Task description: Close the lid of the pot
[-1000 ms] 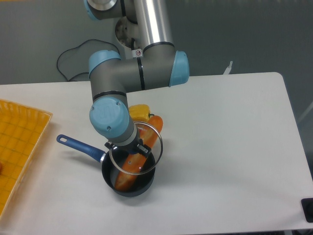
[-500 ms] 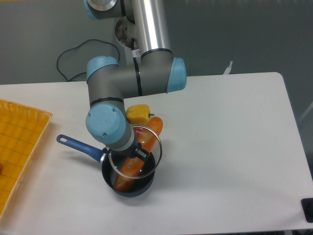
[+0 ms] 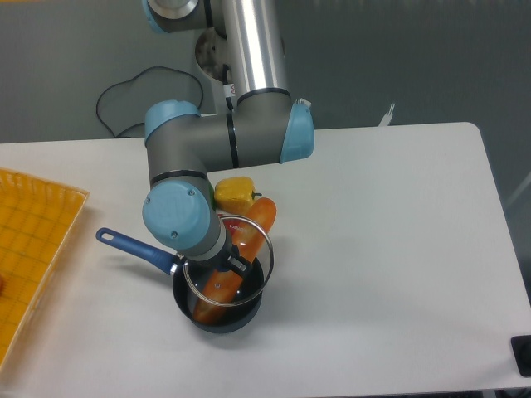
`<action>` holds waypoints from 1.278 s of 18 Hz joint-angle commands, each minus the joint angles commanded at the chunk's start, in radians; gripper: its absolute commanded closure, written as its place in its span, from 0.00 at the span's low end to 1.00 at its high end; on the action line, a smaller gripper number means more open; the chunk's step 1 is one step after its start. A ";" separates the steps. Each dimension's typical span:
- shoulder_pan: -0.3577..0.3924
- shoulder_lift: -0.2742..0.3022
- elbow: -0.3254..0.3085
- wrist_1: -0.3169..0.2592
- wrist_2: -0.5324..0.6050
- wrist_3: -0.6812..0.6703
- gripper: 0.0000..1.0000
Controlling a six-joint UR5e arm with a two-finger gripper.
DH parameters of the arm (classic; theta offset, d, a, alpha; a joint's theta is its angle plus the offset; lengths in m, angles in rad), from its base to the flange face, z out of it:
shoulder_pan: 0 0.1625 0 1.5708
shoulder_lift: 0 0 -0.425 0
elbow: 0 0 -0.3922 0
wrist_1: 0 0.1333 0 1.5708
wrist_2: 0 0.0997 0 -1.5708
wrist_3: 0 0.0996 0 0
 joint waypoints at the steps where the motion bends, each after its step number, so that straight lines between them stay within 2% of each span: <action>1: 0.000 -0.002 0.002 0.000 0.000 0.000 0.55; 12: -0.011 -0.029 0.032 0.005 0.000 -0.014 0.55; 21: -0.020 -0.038 0.032 0.008 -0.003 -0.034 0.55; 23: -0.023 -0.046 0.032 0.023 -0.003 -0.038 0.55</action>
